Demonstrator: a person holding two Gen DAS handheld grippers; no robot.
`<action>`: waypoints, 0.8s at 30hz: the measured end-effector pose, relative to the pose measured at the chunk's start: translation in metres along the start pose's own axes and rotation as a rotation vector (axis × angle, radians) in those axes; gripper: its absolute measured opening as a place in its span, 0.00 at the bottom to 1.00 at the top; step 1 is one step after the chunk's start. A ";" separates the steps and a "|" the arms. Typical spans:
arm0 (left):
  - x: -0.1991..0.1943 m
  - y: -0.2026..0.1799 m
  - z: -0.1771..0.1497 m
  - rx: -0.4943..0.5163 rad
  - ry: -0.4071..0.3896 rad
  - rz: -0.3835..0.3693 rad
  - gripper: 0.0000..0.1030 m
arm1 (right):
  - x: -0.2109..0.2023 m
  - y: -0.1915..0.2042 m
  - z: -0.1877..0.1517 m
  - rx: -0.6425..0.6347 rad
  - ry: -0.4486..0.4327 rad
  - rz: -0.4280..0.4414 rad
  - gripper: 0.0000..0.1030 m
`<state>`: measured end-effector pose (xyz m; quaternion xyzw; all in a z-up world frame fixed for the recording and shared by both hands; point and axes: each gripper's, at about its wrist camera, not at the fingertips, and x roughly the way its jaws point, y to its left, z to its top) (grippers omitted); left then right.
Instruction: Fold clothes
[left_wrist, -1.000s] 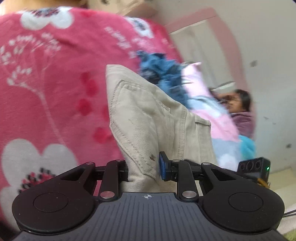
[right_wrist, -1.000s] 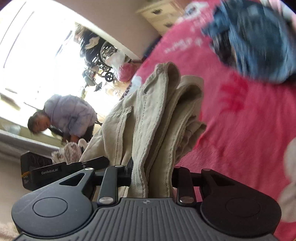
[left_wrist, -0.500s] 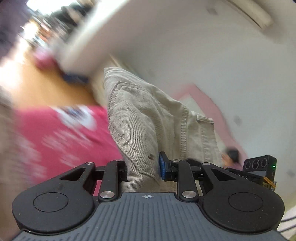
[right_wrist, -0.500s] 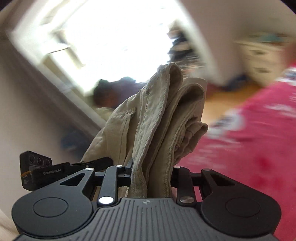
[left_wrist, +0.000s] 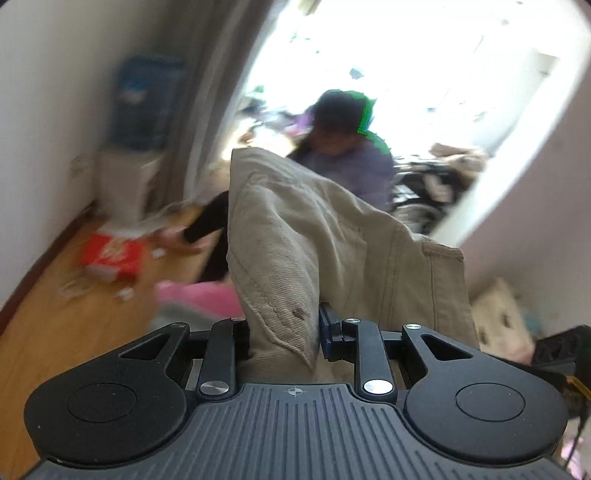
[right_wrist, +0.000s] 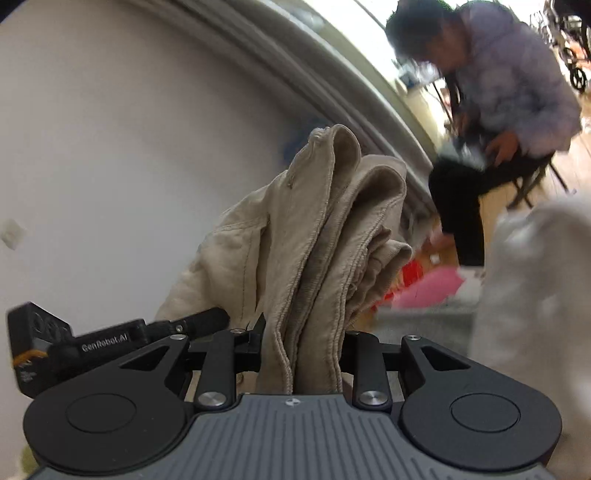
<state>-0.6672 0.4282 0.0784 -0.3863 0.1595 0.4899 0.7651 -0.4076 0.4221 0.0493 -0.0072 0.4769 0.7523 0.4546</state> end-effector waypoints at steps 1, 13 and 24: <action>0.016 0.017 -0.001 -0.030 0.016 0.006 0.23 | 0.021 -0.003 -0.006 0.000 0.018 -0.021 0.29; 0.165 0.108 -0.017 -0.101 0.250 -0.007 0.23 | 0.128 -0.072 -0.051 0.075 0.159 -0.326 0.29; 0.185 0.119 -0.038 -0.083 0.368 0.009 0.24 | 0.138 -0.096 -0.065 0.116 0.280 -0.411 0.30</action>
